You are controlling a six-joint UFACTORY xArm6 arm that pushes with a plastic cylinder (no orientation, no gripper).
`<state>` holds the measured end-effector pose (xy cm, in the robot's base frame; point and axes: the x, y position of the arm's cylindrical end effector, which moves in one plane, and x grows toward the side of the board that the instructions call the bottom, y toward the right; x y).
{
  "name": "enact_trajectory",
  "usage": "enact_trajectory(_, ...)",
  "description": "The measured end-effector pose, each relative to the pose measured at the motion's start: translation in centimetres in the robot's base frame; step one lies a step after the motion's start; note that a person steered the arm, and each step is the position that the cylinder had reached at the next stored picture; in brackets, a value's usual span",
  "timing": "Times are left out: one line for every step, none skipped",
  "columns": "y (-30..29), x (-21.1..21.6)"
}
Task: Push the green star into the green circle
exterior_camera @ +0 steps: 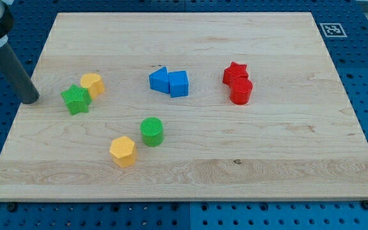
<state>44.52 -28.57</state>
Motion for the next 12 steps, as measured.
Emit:
enact_trajectory(0.4, -0.1)
enact_trajectory(2.9, -0.1)
enact_trajectory(4.7, 0.1)
enact_trajectory(6.3, 0.1)
enact_trajectory(6.3, 0.1)
enact_trajectory(7.7, 0.8)
enact_trajectory(8.5, 1.0)
enact_trajectory(10.0, 1.0)
enact_trajectory(11.9, 1.1)
enact_trajectory(12.1, 1.1)
enact_trajectory(12.1, 1.1)
enact_trajectory(13.2, 1.1)
